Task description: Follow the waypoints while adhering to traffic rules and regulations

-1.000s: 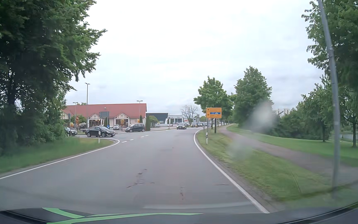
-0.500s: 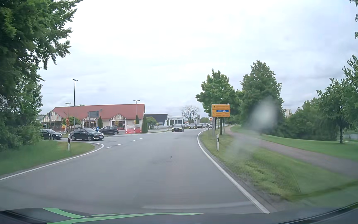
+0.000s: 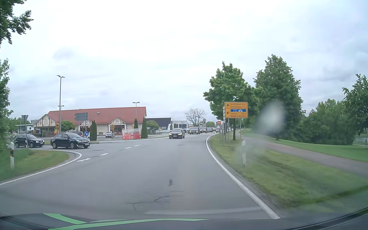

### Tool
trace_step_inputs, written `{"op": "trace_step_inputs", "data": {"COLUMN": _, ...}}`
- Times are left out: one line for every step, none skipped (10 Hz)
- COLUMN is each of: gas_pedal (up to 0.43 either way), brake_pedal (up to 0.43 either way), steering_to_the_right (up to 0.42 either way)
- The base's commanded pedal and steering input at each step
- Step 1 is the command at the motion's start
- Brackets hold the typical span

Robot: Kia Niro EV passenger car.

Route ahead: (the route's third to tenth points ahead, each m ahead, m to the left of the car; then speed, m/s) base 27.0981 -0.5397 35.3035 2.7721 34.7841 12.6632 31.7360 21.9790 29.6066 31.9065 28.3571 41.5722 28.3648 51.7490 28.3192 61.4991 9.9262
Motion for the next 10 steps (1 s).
{"op": "trace_step_inputs", "data": {"gas_pedal": 0.0, "brake_pedal": 0.238, "steering_to_the_right": 0.009}}
{"op": "trace_step_inputs", "data": {"gas_pedal": 0.0, "brake_pedal": 0.238, "steering_to_the_right": 0.011}}
{"op": "trace_step_inputs", "data": {"gas_pedal": 0.0, "brake_pedal": 0.244, "steering_to_the_right": 0.013}}
{"op": "trace_step_inputs", "data": {"gas_pedal": 0.0, "brake_pedal": 0.244, "steering_to_the_right": 0.016}}
{"op": "trace_step_inputs", "data": {"gas_pedal": 0.0, "brake_pedal": 0.244, "steering_to_the_right": 0.018}}
{"op": "trace_step_inputs", "data": {"gas_pedal": 0.0, "brake_pedal": 0.25, "steering_to_the_right": 0.02}}
{"op": "trace_step_inputs", "data": {"gas_pedal": 0.0, "brake_pedal": 0.25, "steering_to_the_right": 0.019}}
{"op": "trace_step_inputs", "data": {"gas_pedal": 0.0, "brake_pedal": 0.256, "steering_to_the_right": 0.019}}
{"op": "trace_step_inputs", "data": {"gas_pedal": 0.0, "brake_pedal": 0.256, "steering_to_the_right": 0.019}}
{"op": "trace_step_inputs", "data": {"gas_pedal": 0.0, "brake_pedal": 0.262, "steering_to_the_right": 0.02}}
